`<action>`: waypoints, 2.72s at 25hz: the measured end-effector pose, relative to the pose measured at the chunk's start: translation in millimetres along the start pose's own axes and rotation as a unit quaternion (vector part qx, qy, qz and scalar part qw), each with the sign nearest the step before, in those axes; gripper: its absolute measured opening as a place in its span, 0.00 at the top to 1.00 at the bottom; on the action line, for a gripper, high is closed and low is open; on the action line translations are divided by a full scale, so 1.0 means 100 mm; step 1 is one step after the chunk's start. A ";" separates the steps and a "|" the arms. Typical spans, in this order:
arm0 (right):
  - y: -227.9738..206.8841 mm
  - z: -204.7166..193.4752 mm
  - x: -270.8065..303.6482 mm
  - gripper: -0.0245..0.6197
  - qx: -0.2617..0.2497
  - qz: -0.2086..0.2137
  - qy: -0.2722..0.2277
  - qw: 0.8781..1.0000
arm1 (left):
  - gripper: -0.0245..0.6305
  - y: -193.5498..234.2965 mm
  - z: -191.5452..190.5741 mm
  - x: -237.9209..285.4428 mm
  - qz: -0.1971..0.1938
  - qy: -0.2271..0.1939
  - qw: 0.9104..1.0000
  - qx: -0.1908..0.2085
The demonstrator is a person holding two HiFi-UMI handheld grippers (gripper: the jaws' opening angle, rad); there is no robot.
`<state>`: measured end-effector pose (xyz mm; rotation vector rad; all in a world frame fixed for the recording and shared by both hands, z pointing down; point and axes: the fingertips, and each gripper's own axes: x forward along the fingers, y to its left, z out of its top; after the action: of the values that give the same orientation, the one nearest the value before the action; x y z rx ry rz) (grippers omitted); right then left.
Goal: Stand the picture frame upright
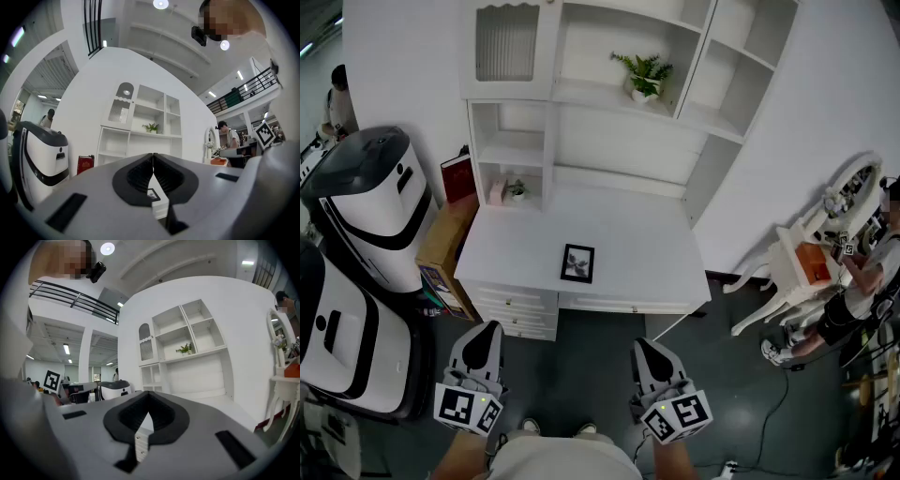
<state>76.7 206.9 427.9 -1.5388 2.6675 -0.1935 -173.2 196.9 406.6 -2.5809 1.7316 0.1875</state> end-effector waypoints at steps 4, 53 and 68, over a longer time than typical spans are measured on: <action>-0.04 -0.03 -0.07 0.95 0.003 -0.002 0.004 1.000 | 0.93 -0.08 0.02 -0.03 0.004 -0.001 1.000 0.002; -1.05 -0.28 -0.12 0.31 0.111 0.006 -0.005 0.994 | 0.23 -0.10 -0.32 0.26 0.080 0.004 0.997 -0.010; -1.29 -0.53 2.24 0.31 0.110 0.017 0.090 0.990 | 0.23 1.00 -1.31 2.33 -0.014 0.091 0.995 -0.042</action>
<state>69.3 -46.6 501.4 -1.4699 2.6900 -0.6305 -167.1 -67.4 514.0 -2.7598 1.7771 0.0256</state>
